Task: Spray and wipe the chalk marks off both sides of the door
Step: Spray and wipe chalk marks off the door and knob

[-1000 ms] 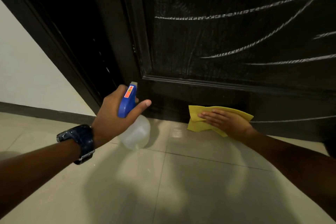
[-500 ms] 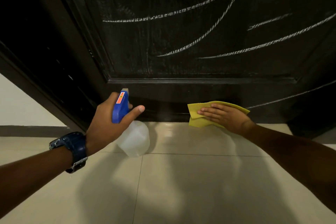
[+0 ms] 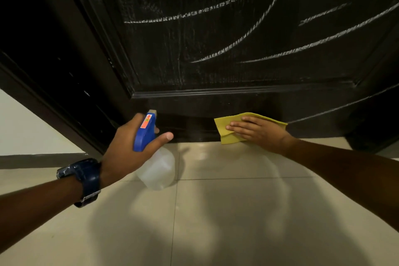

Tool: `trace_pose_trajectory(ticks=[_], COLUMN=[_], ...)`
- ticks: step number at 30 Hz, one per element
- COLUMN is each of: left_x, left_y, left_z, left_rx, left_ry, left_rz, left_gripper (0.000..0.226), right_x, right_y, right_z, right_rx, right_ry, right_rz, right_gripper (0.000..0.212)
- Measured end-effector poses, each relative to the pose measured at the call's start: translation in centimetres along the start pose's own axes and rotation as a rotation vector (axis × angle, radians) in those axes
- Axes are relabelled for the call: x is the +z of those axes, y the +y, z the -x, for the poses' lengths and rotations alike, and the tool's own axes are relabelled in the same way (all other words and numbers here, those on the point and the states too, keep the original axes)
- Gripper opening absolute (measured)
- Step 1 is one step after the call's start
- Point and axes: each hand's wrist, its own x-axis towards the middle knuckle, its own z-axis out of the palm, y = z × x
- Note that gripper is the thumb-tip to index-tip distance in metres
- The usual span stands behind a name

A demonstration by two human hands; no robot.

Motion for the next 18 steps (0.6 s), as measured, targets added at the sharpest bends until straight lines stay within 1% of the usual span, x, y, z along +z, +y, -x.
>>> trace_pose_trajectory(ticks=[5,7,9,11,14,16,17,18], left_x=[0.3,1.3,2.1,3.2,4.9,5.7,5.8,5.7], left_y=[-1.1,-2.4,-3.7,-5.2,-6.9,-7.7,-7.8,-7.9], left_z=[-0.6,-0.9,-1.3,-1.6,-1.6,-1.8,-1.8,-1.8], left_rx=[0.117,0.136,0.167,0.212,0.233,0.256,0.25,0.238], left_ry=[-0.084,-0.123,-0.165,-0.202,-0.23,-0.235,-0.235,-0.236], left_rz=[0.034,0.06,0.064,0.066,0.112,0.099,0.09,0.098], left_gripper=[0.042,0.047,0.048,0.045,0.045,0.05,0.052,0.052], right_x=[-0.2,0.7,1.9,2.7,2.2,0.9,0.3,-0.4], right_y=[-0.9,-1.8,-1.9,-2.4,-4.5,-5.2,-5.8,-6.7], right_z=[-0.1,-0.2,-0.4,-0.8,-1.4,-2.4,-2.9,-3.5], right_rx=[-0.002,0.033,0.091,0.152,0.258,0.364,0.44,0.555], right_ry=[-0.129,-0.056,0.11,0.23,0.235,0.266,0.272,0.28], right_rz=[-0.065,-0.102,-0.139,-0.186,-0.284,-0.341,-0.369,-0.418], right_gripper=[0.089,0.084,0.08,0.082,0.089,0.084,0.082,0.081])
